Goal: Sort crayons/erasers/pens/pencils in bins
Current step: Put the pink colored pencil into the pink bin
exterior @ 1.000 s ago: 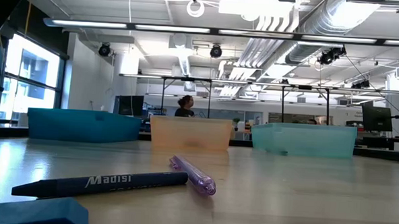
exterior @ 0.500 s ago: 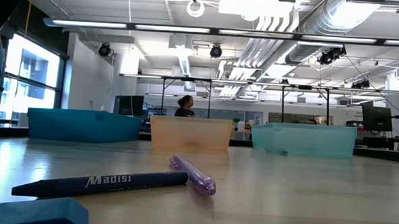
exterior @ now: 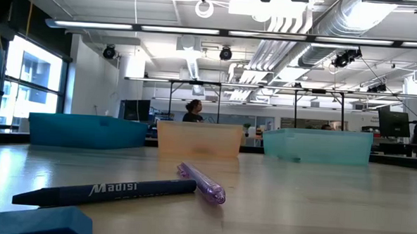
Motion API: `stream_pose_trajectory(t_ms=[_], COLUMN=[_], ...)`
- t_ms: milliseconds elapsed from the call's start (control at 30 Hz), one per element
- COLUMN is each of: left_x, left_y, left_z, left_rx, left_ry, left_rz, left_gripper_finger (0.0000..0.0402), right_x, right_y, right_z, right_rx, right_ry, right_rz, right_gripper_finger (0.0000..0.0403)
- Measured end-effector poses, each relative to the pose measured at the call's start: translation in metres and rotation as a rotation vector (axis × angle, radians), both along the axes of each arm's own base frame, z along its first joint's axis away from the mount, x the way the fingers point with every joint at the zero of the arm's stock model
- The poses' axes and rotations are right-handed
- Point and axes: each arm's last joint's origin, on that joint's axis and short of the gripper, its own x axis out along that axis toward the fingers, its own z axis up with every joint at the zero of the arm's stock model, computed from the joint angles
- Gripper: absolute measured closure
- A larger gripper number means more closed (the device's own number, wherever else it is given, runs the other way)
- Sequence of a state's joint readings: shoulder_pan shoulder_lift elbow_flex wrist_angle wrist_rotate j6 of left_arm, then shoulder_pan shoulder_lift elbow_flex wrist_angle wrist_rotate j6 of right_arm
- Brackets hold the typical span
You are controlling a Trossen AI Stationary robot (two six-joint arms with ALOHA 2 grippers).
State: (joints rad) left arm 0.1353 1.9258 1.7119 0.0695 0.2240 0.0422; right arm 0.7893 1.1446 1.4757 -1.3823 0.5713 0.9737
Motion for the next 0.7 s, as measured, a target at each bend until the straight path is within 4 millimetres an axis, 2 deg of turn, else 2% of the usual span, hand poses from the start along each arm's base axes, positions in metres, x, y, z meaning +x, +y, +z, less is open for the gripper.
stream_pose_trajectory(t_ms=[233,533,700], left_x=[-0.018,-0.039,-0.043], left_y=[0.000,-0.009,-0.016], left_z=[0.015,0.028,0.029], left_rx=[0.050,0.066,0.075], left_ry=[0.068,0.173,0.199], left_rz=[0.095,0.170,0.182], left_gripper_finger=[0.0261,0.0261,0.0261], right_x=[-0.009,-0.011,-0.013], right_y=[0.003,0.019,0.025], right_z=[-0.009,-0.020,-0.048], right_rx=[-0.021,-0.027,-0.036], right_ry=[0.093,0.143,0.219], right_rz=[-0.067,-0.097,-0.146], right_gripper_finger=[0.0392,0.0392,0.0392])
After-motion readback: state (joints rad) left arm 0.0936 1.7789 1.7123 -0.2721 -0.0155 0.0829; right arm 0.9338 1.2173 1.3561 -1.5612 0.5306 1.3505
